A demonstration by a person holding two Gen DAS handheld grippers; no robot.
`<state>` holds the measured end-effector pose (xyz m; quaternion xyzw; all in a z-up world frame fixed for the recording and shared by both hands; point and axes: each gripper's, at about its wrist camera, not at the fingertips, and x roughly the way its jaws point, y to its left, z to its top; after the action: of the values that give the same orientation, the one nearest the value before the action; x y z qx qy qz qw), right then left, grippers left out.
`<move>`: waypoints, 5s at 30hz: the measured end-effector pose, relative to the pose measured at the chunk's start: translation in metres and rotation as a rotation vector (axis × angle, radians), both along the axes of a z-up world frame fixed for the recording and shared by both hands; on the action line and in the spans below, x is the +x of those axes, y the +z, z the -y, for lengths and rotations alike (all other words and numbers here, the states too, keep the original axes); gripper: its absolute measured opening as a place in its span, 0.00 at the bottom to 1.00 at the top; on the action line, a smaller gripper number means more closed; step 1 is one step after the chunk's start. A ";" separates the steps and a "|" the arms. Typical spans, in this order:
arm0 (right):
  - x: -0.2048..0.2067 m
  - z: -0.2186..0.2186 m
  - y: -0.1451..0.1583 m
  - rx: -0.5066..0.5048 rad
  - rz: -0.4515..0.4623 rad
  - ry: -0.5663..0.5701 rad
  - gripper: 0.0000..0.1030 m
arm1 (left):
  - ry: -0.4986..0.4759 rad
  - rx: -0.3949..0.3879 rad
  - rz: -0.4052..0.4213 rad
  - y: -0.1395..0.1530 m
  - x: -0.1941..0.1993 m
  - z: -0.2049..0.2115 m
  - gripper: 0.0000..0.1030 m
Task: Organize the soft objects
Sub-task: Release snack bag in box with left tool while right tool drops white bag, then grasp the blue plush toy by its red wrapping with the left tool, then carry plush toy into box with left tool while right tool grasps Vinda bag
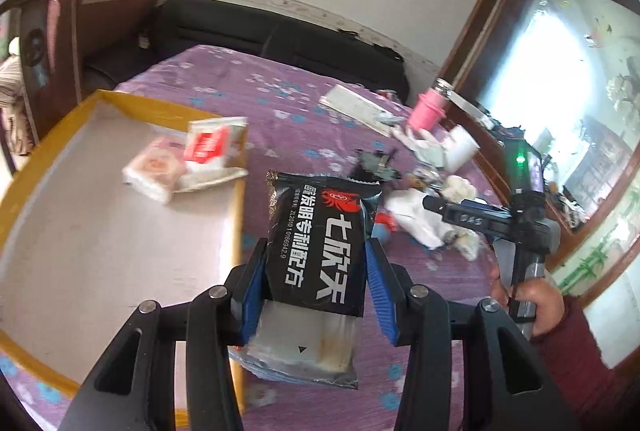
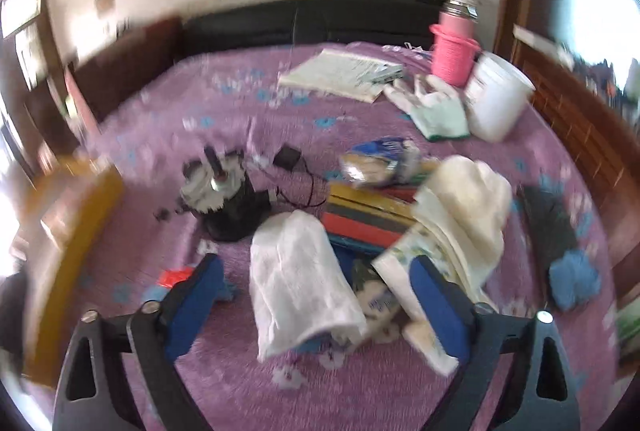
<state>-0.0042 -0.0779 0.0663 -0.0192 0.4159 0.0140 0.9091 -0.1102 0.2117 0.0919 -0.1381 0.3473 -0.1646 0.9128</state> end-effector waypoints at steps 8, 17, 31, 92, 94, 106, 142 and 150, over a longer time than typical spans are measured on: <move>0.019 -0.011 -0.030 -0.035 -0.071 -0.004 0.42 | 0.135 -0.003 0.006 0.001 -0.011 -0.057 0.44; -0.028 -0.008 0.025 0.101 0.051 0.012 0.13 | 0.229 -0.049 -0.036 -0.012 0.000 -0.100 0.44; 0.000 -0.162 0.069 0.351 0.000 0.381 0.13 | 0.224 0.007 -0.162 -0.002 0.108 -0.140 0.44; -0.055 0.181 -0.007 0.501 0.280 -0.269 0.97 | -0.185 0.379 -0.095 -0.057 0.107 0.176 0.88; -0.061 0.196 -0.006 0.540 0.304 -0.308 0.97 | -0.193 0.383 -0.098 -0.061 0.113 0.180 0.88; -0.054 0.203 -0.019 0.576 0.240 -0.319 0.97 | -0.218 0.269 -0.140 -0.053 0.095 0.164 0.35; 0.121 0.074 0.000 0.141 -0.188 -0.216 0.51 | 0.072 -0.062 -0.047 -0.006 0.007 -0.056 0.36; 0.064 0.039 0.074 0.224 0.005 -0.116 0.52 | 0.177 0.002 -0.141 -0.014 0.029 -0.105 0.36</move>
<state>0.0602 -0.1170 0.1400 0.1067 0.4100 0.0076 0.9058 -0.0809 0.3169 0.0775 -0.1788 0.3975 -0.0729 0.8971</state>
